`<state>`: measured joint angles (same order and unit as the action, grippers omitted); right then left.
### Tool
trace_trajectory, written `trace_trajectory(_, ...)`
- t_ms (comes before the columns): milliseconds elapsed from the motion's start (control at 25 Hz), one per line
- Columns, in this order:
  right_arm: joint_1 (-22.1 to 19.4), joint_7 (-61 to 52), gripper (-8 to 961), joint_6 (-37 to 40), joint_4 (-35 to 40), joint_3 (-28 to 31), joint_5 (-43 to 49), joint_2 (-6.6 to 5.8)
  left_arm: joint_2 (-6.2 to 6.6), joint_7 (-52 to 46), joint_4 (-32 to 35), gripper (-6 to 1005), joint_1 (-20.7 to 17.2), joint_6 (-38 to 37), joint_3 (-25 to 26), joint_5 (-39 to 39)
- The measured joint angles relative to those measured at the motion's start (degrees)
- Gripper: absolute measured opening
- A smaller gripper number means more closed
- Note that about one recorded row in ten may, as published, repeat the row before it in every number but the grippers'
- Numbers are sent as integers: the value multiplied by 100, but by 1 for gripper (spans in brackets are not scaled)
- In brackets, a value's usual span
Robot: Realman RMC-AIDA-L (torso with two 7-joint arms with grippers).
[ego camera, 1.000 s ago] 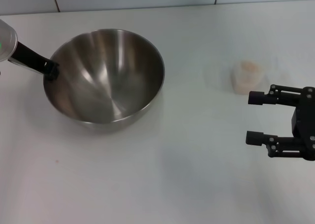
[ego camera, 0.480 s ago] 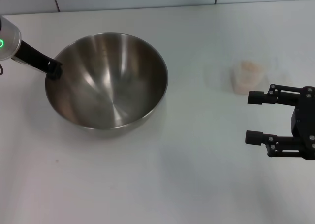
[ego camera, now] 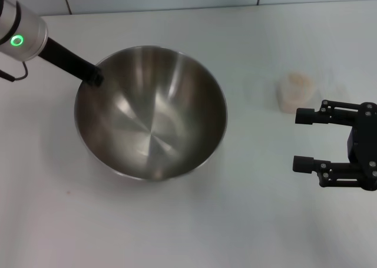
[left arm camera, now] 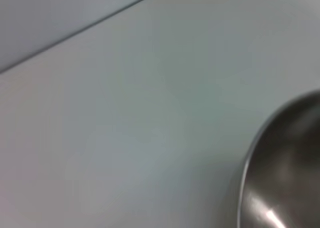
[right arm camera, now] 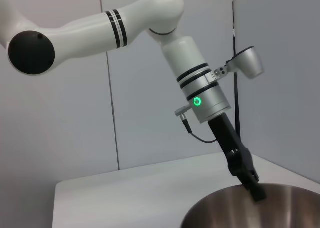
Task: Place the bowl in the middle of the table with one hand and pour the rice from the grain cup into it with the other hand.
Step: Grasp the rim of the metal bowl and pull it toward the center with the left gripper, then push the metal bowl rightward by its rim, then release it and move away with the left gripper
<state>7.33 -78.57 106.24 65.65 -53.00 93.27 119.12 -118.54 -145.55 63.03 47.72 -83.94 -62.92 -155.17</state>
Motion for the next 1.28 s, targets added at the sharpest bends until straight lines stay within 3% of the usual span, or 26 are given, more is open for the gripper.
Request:
trace_trajectory(760,32,22,746,2,-26,-35,35,-4,-34,297,58,39,609,-44,-160,452)
trace_trajectory(1280,79,26,745,1,-26,-61,35,-3,-55,281,-73,40,625,535,-960,885)
